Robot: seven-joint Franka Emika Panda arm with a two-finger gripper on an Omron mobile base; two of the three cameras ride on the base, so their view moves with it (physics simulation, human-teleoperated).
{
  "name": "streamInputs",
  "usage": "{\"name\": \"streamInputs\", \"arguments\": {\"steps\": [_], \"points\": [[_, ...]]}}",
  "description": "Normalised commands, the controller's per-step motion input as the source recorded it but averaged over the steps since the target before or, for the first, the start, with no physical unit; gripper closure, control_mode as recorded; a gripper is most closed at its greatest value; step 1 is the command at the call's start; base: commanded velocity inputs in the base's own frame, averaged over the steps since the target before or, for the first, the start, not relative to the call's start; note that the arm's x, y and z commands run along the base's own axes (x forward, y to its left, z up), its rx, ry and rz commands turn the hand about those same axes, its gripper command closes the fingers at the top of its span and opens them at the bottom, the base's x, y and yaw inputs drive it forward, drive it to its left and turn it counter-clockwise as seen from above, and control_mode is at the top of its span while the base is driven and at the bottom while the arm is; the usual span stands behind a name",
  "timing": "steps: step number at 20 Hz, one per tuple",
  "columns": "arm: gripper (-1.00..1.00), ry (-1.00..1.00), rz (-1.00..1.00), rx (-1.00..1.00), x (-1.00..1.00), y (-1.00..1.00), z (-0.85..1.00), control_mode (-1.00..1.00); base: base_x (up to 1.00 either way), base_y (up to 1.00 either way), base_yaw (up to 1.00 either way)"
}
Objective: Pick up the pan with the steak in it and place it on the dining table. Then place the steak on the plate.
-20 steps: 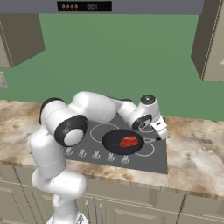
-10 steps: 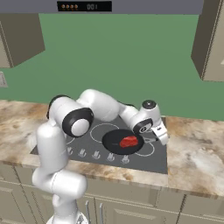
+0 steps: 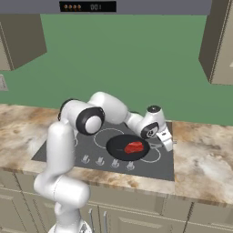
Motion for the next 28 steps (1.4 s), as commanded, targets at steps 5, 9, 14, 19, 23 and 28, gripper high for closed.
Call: {"name": "streamInputs", "arguments": {"steps": [5,9,14,19,23,28], "points": [[-1.00,0.10,-0.04,0.00,0.31,-0.01,-0.44,-1.00,0.00,0.00,0.00],[-1.00,0.07,-0.02,0.03,0.15,-0.14,-0.49,-1.00,0.00,0.00,0.00],[1.00,0.00,-0.01,0.01,0.01,-0.05,-0.12,-1.00,0.00,0.00,0.00],[1.00,0.00,-0.05,0.06,0.01,-0.01,0.14,-1.00,0.00,0.00,0.00],[1.00,0.05,-0.11,0.11,0.00,0.00,0.36,-1.00,0.00,0.00,0.00],[1.00,0.11,-0.15,0.19,-0.01,0.00,0.54,-1.00,0.00,0.00,0.00]]}}
